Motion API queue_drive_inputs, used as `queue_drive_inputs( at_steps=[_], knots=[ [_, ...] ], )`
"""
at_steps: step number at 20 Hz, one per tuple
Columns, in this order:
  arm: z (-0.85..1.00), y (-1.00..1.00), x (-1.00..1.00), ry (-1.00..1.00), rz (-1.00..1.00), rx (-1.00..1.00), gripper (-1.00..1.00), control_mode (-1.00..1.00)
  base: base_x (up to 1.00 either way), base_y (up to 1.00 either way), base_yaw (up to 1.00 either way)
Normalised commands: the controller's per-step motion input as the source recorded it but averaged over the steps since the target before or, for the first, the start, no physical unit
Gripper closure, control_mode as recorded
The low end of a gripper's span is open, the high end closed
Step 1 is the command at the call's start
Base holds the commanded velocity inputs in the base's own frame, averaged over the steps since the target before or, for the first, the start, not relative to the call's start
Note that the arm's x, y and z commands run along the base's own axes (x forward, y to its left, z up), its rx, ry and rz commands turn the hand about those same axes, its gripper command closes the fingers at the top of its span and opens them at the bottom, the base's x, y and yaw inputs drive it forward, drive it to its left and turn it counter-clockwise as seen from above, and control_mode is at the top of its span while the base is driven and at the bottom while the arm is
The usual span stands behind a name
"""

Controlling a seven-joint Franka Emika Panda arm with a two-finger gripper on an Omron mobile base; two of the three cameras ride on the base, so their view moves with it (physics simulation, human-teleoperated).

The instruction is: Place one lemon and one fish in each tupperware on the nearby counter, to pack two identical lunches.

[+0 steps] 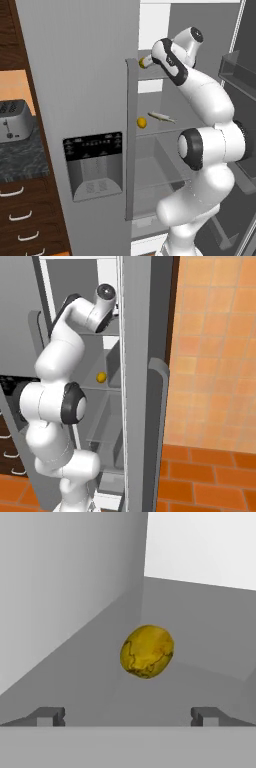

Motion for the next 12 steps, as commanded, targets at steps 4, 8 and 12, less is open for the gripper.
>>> queue_drive_inputs(
  at_steps=[4, 8, 12],
  knots=[
    [-0.16, 0.00, 0.41, 0.00, 0.02, 0.00, -1.00, -1.00, 0.00, 0.00, 0.00],
    [-0.18, 0.01, 0.42, 0.00, 0.02, -0.01, -1.00, -1.00, 0.00, 0.00, 0.00],
    [-0.15, 0.03, 0.39, 0.01, 0.01, -0.01, -1.00, -1.00, 0.00, 0.00, 0.00]
  ],
)
